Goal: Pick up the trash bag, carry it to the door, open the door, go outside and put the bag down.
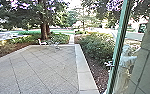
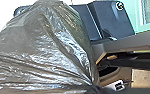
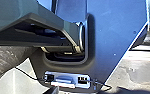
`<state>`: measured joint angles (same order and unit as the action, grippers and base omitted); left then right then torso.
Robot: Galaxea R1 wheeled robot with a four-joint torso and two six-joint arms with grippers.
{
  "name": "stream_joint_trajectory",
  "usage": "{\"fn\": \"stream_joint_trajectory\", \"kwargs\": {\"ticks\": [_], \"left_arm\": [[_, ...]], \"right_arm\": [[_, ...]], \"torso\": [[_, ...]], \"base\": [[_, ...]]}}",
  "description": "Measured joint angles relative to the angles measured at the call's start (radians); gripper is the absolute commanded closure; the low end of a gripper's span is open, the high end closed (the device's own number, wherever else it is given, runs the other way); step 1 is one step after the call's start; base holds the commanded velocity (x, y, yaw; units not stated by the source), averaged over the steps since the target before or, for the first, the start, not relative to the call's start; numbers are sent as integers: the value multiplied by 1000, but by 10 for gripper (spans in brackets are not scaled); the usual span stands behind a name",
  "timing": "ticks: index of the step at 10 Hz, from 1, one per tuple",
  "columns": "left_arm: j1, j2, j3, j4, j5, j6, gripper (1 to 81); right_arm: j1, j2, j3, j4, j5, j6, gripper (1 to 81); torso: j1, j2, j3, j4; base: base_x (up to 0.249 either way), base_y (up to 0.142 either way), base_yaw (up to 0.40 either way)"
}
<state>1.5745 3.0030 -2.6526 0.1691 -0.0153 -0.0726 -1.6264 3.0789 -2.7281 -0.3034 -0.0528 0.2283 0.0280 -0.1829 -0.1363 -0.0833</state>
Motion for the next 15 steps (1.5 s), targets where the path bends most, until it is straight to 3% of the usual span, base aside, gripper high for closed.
{"fn": "stream_joint_trajectory", "kwargs": {"ticks": [4, 5, 6, 9, 10, 11, 15], "left_arm": [[0, 0, 0, 0, 0, 0, 811], [0, 0, 0, 0, 0, 0, 811], [-3, 0, 0, 0, 0, 0, 811], [-3, 0, 0, 0, -2, 0, 811], [0, 0, 0, 0, -1, 0, 811], [7, 0, 0, 0, 0, 0, 811], [-17, 0, 0, 0, -5, 0, 811]], "right_arm": [[0, 0, 0, 0, 0, 0, 10], [0, 0, 0, 0, 0, 0, 10], [0, 0, 0, 0, -1, -1, 10], [-1, 0, 0, -4, -3, -7, 10], [0, 0, 0, -3, -1, -6, 10], [0, -1, 0, -3, -1, -4, 10], [18, -1, 0, 0, 2, 0, 10]], "torso": [[0, 0, 0, 0], [0, 0, 0, 7], [0, 0, 0, 27], [0, 0, 0, 125], [0, 0, 0, 149], [-1, 0, 0, 162], [1, 2, 0, 161]], "base": [[125, 0, 0], [125, 0, 0], [125, 0, 0], [125, 0, 0], [125, 0, 0], [125, 0, 0], [127, 0, 0]]}}
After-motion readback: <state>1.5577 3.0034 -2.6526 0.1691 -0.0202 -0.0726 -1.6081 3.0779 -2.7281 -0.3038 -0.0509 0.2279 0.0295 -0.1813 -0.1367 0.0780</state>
